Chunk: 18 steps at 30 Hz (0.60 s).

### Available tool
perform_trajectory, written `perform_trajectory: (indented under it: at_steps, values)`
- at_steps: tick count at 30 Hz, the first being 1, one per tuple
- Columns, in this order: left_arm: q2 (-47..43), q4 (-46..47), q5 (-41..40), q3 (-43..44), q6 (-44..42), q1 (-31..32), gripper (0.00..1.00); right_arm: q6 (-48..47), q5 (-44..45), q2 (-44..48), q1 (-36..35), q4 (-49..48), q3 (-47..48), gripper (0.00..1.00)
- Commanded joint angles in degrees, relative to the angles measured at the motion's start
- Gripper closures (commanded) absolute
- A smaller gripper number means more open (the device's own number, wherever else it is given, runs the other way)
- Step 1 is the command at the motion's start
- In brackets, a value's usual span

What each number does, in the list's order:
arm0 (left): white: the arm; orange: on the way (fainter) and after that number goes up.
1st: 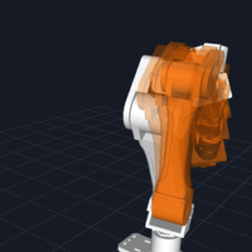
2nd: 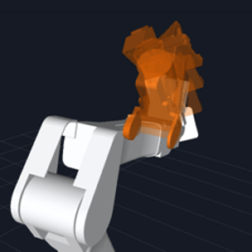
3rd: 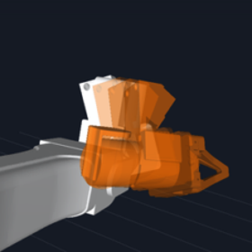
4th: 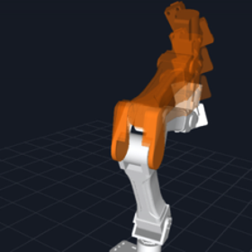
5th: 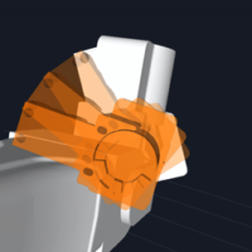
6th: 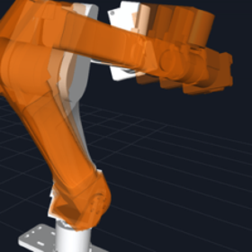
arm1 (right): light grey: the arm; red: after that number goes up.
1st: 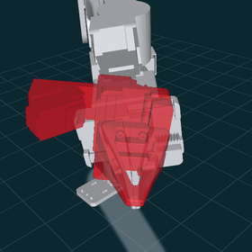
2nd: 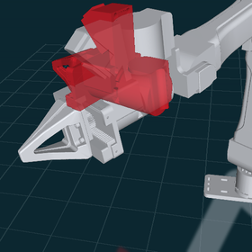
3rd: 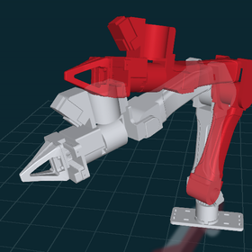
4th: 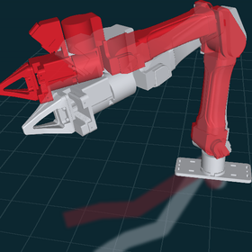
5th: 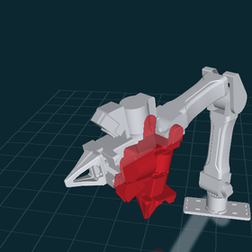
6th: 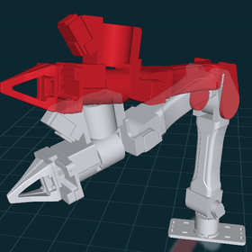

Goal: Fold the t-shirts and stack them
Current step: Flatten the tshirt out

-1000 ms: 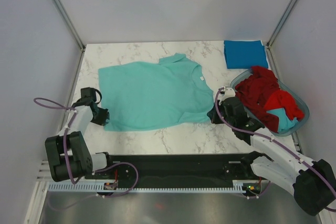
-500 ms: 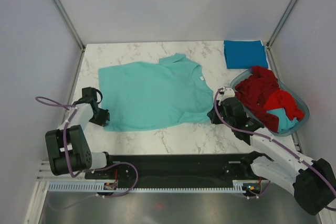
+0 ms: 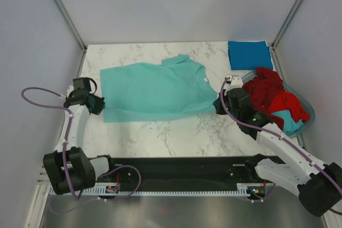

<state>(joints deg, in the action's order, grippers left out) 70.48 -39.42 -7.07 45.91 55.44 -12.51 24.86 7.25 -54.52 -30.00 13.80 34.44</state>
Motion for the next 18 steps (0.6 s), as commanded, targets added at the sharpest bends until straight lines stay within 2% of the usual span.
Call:
perform_trajectory:
  at_steps: [1,5,13,18]
  values:
    - [-9.12,1.98,1.00,11.64,-4.81,-0.06,0.98,-2.97,6.89,-0.06,-0.32,-0.01,12.65,1.00]
    - [-15.27,1.71,3.45,23.14,-5.78,-0.06,0.98,-6.22,8.14,0.99,-0.32,2.80,24.94,1.00]
    - [-27.48,1.54,11.28,33.80,-3.15,-0.14,0.98,-8.69,1.46,14.87,-0.32,4.65,33.32,1.00]
    - [-31.19,-0.13,14.45,39.25,-3.05,-0.14,0.98,-7.99,-1.96,23.93,-0.32,6.23,37.19,1.00]
